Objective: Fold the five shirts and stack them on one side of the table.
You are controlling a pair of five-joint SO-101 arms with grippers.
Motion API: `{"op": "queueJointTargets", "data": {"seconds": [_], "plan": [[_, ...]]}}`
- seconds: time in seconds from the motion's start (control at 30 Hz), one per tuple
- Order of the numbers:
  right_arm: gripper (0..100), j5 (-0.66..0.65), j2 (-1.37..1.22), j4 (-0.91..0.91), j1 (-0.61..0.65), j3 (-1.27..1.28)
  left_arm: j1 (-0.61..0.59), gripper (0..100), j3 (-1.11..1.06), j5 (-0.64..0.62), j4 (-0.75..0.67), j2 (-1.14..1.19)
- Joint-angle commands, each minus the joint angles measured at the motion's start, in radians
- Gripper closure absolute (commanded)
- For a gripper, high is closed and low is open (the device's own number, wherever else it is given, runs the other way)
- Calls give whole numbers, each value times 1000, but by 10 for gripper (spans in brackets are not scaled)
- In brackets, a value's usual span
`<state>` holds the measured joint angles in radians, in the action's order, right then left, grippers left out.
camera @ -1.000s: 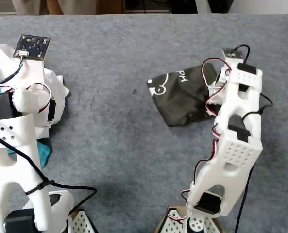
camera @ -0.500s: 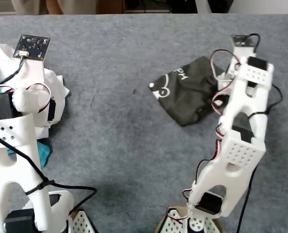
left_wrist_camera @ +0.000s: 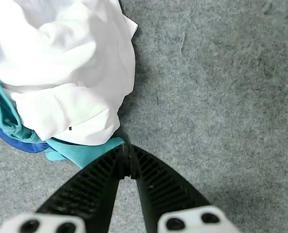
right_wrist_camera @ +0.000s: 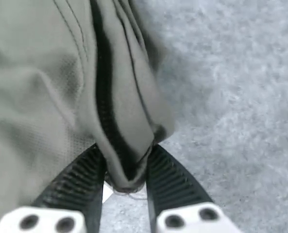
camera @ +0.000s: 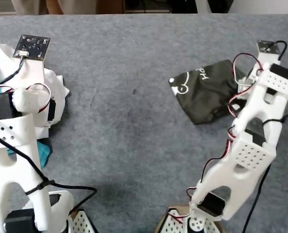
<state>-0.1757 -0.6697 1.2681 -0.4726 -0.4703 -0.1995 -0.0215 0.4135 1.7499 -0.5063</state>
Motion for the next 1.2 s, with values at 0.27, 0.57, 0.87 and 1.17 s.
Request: {"op": "queueJointTargets", "data": {"seconds": [0.27,0.57,0.87,1.17], "plan": [[907,-3,5,11,-33,-51,-11,981,12,2,6,-25],[782,-25,5,160,-30,-249,-11,981,14,5,6,-25],[974,-48,1,347,-35,-601,233,980,176,-173,6,-15],[996,-44,-12,344,-15,-595,697,980,229,-454,-520,262]]}}
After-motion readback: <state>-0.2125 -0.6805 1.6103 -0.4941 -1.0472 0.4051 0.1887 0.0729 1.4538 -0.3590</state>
